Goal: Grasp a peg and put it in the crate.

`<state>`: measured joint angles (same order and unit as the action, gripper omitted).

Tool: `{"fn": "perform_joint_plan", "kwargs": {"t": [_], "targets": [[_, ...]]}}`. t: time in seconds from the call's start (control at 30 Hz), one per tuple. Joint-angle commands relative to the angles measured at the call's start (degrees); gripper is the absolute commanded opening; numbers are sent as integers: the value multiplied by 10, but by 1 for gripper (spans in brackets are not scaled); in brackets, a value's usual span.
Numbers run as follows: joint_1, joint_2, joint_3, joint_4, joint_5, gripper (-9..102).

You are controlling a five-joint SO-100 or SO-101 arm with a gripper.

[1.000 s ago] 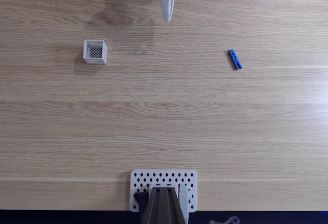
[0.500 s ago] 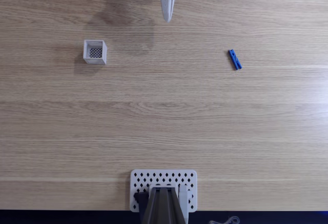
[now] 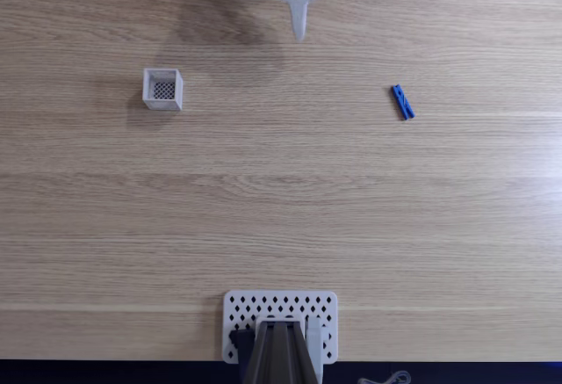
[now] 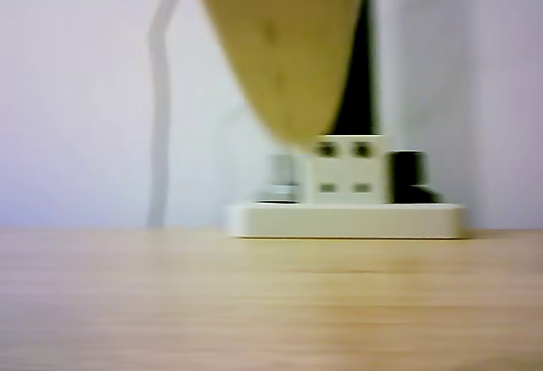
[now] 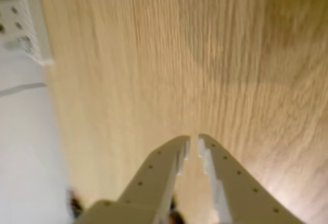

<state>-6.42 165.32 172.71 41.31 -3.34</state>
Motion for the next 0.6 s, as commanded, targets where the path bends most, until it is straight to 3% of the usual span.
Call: {"fn": "perform_joint_plan", "kwargs": {"t": [0.0,0.3,0.57], "targets": [[-13,-149,-103,-72,-161,0],[-13,-416,-242,-90,-614,0],[-46,-475,-328,-99,-856,0]]}}
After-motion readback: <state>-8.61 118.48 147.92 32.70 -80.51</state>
